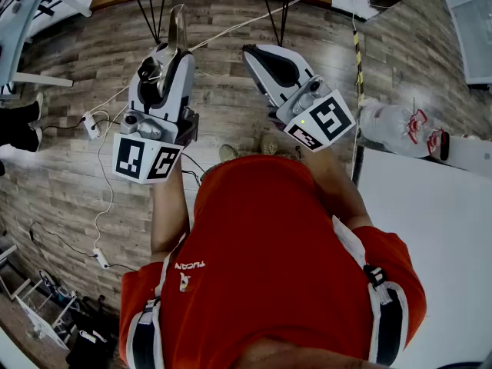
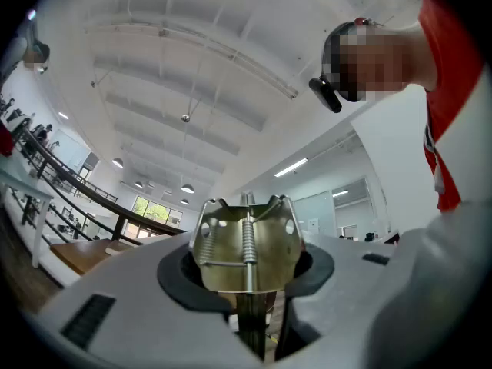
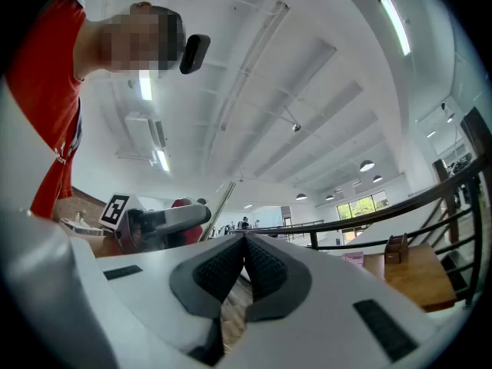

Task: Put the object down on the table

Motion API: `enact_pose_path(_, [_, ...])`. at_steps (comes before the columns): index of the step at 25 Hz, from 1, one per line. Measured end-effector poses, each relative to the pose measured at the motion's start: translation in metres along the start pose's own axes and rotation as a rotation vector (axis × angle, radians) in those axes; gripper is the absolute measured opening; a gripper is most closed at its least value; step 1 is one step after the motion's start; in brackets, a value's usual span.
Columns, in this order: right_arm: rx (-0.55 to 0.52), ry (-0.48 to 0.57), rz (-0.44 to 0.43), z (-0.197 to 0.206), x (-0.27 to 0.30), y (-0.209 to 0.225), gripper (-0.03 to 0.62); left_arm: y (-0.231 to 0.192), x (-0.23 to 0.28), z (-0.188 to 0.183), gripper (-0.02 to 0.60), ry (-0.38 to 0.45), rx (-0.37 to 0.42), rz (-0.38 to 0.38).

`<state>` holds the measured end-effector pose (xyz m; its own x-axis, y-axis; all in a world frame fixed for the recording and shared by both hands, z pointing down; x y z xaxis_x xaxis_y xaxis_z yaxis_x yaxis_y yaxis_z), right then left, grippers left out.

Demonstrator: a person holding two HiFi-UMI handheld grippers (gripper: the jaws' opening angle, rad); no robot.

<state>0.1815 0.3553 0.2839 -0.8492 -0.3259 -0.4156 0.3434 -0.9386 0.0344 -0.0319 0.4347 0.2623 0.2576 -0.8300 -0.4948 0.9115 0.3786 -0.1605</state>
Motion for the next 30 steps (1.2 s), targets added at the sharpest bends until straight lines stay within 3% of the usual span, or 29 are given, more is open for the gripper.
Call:
enact_pose_path(18, [-0.011,-0.012,0.078,0.022,0.039,-0.015,0.025,-0.064,-0.024,-0.018,0.163,0.003,-0.036,0.011])
enact_pose_path(25, [-0.041,-0.017,0.075,0.039,0.062,0.021,0.025,-0.094,0.003,0.004,0.163,-0.018,-0.041,0.007])
enact_pose_path(30, [-0.091,-0.011,0.046,0.056,0.093,0.076,0.025,-0.129,0.047,0.029,0.163,-0.039,-0.022,0.001])
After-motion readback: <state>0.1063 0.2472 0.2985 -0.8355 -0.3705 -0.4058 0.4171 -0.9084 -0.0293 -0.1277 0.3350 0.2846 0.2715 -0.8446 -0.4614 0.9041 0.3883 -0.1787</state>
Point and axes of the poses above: the fingertips, and each gripper's own axes: x forward along the fingers, y to its right, z out of its underside, the point moved 9 cm from there along -x, backward along the fingers, and after that the axes turned 13 degrees about y, right-handed, at the moved point
